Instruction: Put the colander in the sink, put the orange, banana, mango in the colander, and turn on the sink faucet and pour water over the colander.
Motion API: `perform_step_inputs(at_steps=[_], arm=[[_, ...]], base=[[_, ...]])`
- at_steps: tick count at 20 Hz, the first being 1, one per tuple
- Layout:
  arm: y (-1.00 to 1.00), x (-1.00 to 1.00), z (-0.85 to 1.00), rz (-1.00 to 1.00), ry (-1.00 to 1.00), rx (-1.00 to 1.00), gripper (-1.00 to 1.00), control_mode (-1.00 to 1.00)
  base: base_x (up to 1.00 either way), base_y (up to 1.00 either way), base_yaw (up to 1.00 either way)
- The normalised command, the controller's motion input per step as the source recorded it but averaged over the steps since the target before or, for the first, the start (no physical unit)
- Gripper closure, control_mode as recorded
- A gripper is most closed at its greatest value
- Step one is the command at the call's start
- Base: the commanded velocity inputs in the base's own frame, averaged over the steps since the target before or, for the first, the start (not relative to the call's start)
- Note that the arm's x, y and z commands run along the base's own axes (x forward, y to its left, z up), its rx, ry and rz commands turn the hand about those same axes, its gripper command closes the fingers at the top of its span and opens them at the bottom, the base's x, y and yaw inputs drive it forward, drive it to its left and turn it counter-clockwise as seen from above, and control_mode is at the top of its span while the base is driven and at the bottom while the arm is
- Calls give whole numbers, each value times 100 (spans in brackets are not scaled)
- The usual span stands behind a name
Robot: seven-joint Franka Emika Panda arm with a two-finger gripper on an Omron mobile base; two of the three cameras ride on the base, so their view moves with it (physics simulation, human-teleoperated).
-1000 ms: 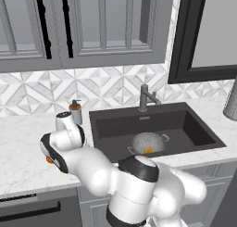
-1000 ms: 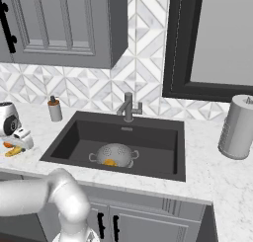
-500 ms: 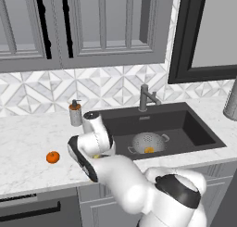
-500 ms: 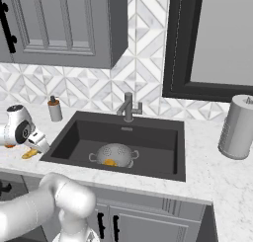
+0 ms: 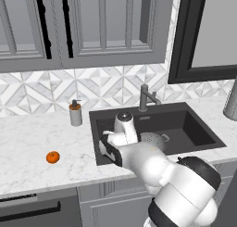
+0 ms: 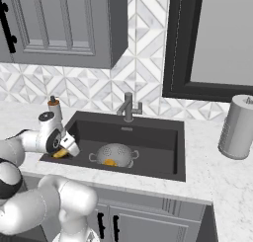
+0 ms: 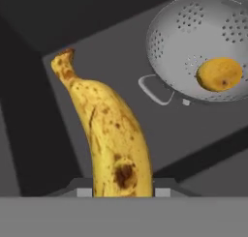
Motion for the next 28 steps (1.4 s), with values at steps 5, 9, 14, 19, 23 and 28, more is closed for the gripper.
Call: perform_step_inputs(at_steps=[5, 9, 14, 19, 23, 28], arm=[[-96, 77, 1, -13, 0, 0, 100, -100], [-81, 43, 0, -10, 0, 0, 100, -100], [-54, 11, -3, -4, -2, 0, 100, -100], [-32, 0, -24, 0, -6, 0, 100, -100], [-38, 0, -31, -1, -7, 0, 100, -100], [-26, 0, -27, 0, -6, 0, 100, -100]], base=[[0, 0, 0], [0, 0, 0], [0, 0, 0], [0, 0, 0], [0, 0, 0], [0, 0, 0]])
